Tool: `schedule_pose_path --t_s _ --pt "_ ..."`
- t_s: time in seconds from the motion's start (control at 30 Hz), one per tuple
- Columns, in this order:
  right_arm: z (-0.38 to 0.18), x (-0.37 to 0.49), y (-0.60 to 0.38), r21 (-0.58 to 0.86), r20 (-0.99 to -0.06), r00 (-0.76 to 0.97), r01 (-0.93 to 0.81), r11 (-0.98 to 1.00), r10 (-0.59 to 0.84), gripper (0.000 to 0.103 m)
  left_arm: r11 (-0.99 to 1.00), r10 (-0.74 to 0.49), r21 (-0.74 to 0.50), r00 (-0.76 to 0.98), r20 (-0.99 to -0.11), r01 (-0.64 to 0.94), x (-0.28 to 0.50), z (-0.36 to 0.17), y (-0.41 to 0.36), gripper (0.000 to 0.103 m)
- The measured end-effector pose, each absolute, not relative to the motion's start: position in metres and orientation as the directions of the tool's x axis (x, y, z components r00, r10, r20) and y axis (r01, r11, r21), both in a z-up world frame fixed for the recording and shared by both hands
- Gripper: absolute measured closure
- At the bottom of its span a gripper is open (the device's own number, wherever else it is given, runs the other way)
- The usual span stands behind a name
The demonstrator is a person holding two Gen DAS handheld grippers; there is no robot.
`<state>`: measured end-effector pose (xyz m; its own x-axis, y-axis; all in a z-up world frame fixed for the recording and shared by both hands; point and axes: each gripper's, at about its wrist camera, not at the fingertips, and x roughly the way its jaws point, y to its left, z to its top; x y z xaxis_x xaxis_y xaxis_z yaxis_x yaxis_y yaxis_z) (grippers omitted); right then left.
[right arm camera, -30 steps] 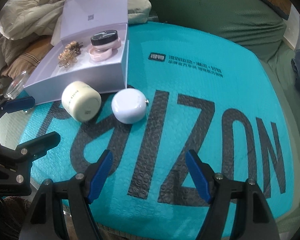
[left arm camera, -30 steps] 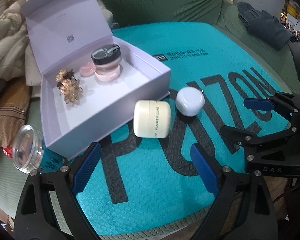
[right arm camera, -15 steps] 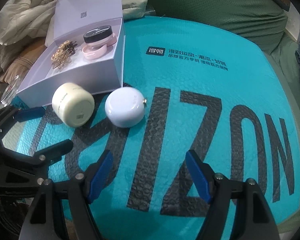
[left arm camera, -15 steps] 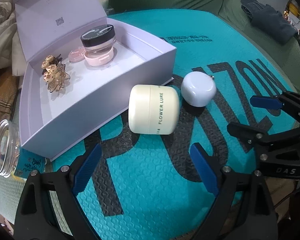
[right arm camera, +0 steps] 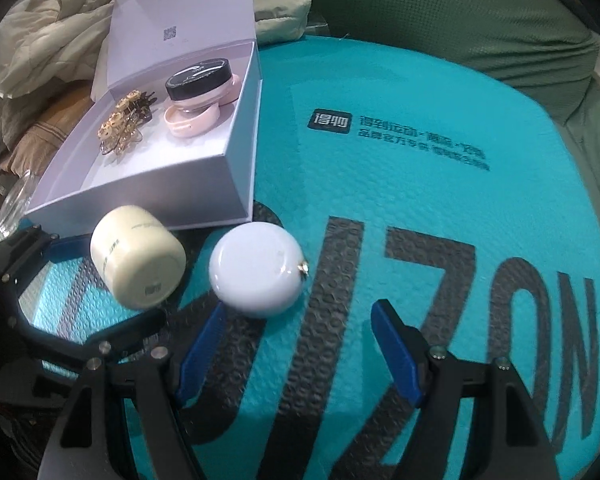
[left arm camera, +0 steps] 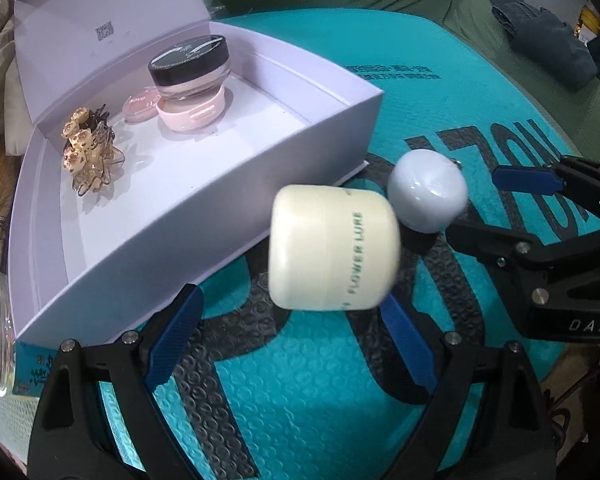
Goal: Organize objects
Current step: 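Approach the cream Flower Lure jar with the left tool while the right tool approaches the white round case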
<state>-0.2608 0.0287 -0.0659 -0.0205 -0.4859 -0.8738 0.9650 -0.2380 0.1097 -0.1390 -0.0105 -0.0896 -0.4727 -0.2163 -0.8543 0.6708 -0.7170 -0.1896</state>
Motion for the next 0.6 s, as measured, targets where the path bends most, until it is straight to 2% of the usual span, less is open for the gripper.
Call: schedule_pose_path --t_s 0.3,0.37,0.5,0.6 --pt "-0.067 -0.260 0.014 0.133 -0.854 0.012 0.971 -0.197 -0.521 0.027 -0.721 -0.216 -0.201 -0.490 -0.844 0.664 -0.139 -0.090 -0.010 0.013" --pt "-0.066 -0.260 0.011 0.142 -0.848 0.021 0.972 -0.190 -0.530 0.031 -0.723 -0.214 -0.202 -0.492 -0.844 0.661 -0.141 -0.090 -0.010 0.014" --pt "-0.067 -0.263 0.011 0.173 -0.842 0.049 0.968 -0.184 -0.537 0.050 -0.729 -0.214 -0.200 -0.495 -0.842 0.655 -0.145 -0.090 -0.011 0.018" --pt "-0.067 -0.265 0.014 0.168 -0.841 0.037 0.966 -0.195 -0.540 0.050 -0.735 -0.215 -0.197 -0.498 -0.840 0.649 -0.147 -0.089 -0.010 0.023"
